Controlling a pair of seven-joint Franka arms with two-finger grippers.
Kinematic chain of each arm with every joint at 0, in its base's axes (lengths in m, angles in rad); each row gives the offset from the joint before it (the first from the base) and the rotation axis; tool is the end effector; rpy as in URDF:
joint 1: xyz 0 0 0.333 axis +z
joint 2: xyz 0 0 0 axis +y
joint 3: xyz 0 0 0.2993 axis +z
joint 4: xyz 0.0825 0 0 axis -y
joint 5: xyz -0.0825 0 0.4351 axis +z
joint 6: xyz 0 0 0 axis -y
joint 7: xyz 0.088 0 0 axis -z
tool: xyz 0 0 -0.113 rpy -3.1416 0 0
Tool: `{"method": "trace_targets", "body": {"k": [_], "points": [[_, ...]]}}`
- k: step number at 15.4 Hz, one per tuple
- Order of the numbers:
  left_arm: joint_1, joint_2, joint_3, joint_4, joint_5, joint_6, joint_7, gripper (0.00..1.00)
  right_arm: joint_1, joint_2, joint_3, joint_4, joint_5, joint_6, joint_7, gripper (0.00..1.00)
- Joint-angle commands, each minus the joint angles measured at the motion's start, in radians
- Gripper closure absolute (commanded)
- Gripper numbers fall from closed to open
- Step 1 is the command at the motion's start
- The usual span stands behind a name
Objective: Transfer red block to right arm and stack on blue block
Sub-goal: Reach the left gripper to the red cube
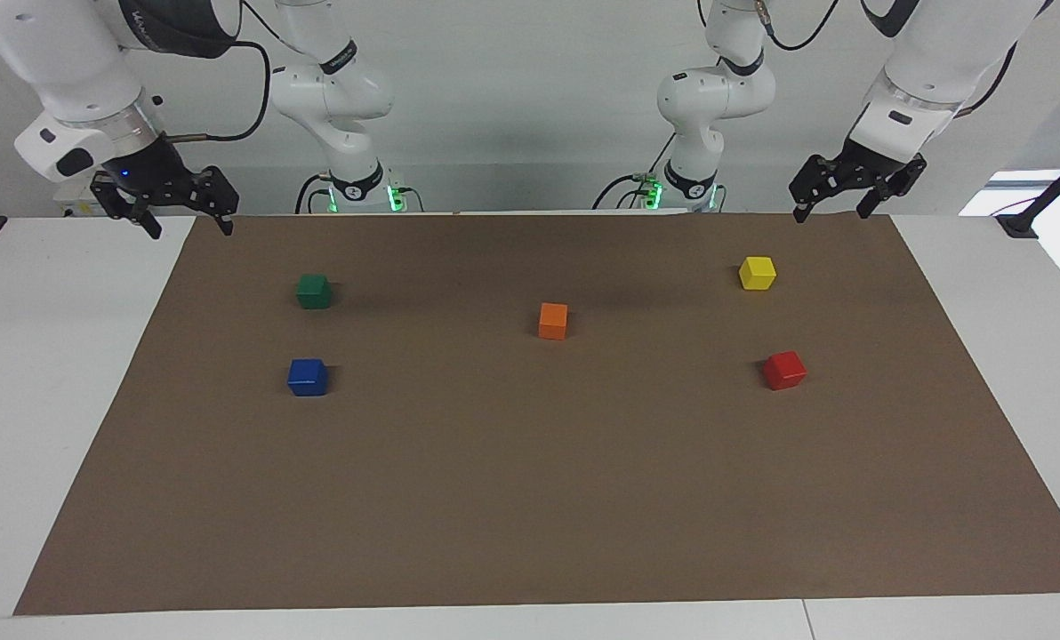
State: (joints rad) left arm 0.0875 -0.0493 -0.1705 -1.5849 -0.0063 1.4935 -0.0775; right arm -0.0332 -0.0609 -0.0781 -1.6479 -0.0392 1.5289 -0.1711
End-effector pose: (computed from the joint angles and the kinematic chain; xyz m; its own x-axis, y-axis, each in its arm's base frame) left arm 0.5807 -0.0513 0.6167 0.9991 -0.0054 -0.0425 -0.0056 -1.0000 -0.0054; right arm 0.5776 -0.0703 0.5942 0.9963 0.0587 -0.0632 0.0603 -0.9979 0.0240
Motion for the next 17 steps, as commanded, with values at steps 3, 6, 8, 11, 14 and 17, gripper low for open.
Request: {"method": "trace_targets", "body": {"k": [3, 6, 8, 11, 14, 17], "points": [[0.020, -0.024, 0.009, -0.196, 0.016, 0.213, 0.031, 0.00, -0.008, -0.013, 0.001, -0.010, -0.001, -0.016, -0.019, 0.00], [0.025, -0.011, 0.009, -0.314, 0.016, 0.367, 0.031, 0.00, -0.010, -0.037, 0.001, -0.056, 0.002, -0.012, -0.025, 0.00], [0.021, 0.031, 0.009, -0.383, 0.017, 0.482, 0.033, 0.00, -0.013, -0.057, 0.001, -0.101, 0.022, 0.000, -0.042, 0.00], [0.024, 0.104, 0.009, -0.411, 0.078, 0.566, 0.045, 0.00, -0.049, -0.091, 0.001, -0.205, 0.120, 0.065, -0.077, 0.00], [0.066, 0.156, 0.008, -0.415, 0.083, 0.640, 0.076, 0.00, -0.079, -0.091, 0.000, -0.257, 0.255, 0.080, -0.134, 0.00], [0.072, 0.177, 0.008, -0.454, 0.081, 0.720, 0.061, 0.00, -0.112, -0.088, 0.000, -0.312, 0.456, 0.082, -0.178, 0.00]]}}
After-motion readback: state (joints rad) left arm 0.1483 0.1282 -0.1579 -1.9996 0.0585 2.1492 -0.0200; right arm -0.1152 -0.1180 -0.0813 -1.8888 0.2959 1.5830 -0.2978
